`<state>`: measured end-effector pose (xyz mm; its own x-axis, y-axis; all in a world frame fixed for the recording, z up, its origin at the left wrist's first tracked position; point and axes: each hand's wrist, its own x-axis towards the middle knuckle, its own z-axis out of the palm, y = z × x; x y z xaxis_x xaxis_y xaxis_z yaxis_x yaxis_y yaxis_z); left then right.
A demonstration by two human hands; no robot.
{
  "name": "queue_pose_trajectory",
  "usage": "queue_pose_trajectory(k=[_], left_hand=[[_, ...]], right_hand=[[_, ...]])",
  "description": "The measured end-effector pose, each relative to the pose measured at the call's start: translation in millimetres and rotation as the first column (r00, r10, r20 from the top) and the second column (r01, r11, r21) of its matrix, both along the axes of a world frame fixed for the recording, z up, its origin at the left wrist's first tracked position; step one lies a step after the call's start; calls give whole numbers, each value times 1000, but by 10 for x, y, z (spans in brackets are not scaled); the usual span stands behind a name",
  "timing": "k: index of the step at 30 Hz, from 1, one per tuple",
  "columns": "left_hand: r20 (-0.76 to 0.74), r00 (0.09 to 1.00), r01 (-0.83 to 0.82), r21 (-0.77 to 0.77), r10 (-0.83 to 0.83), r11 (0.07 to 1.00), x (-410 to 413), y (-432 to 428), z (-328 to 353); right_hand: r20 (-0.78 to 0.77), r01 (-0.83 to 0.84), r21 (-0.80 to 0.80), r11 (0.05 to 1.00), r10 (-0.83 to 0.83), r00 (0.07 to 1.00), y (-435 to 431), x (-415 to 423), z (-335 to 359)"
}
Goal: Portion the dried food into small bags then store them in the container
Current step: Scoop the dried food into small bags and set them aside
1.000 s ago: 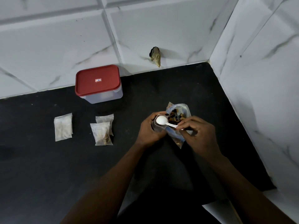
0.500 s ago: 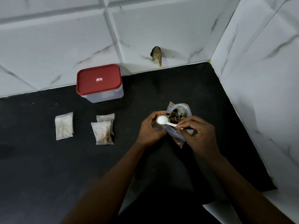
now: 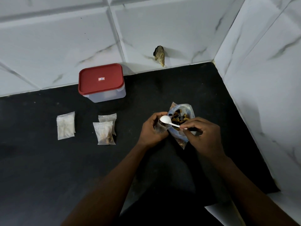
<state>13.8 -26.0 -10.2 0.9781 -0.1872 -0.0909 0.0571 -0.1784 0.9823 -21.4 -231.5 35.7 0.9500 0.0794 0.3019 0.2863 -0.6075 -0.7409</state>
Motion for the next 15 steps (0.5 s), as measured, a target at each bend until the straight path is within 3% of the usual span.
queue_pose_trajectory(k=[3,6,11,15], left_hand=[[-3,1000,-3,-7,3,1000,5,14,4],[-2,1000,-15,-21,15,1000,-3,9,-5],[-22,1000,0,11,0,1000,-13,25,-28],[-50,999,-4,63,7,998,-34,41,-99]], right_hand=[[-21,24,37,999,-23,1000,14,-31,2],[-161,158,164,974,-131,978,17,-54,-40],[-397,425,476,770,-244,885,-55,9,-50],[-485,539,515,667,-293,824,-187,154,-88]])
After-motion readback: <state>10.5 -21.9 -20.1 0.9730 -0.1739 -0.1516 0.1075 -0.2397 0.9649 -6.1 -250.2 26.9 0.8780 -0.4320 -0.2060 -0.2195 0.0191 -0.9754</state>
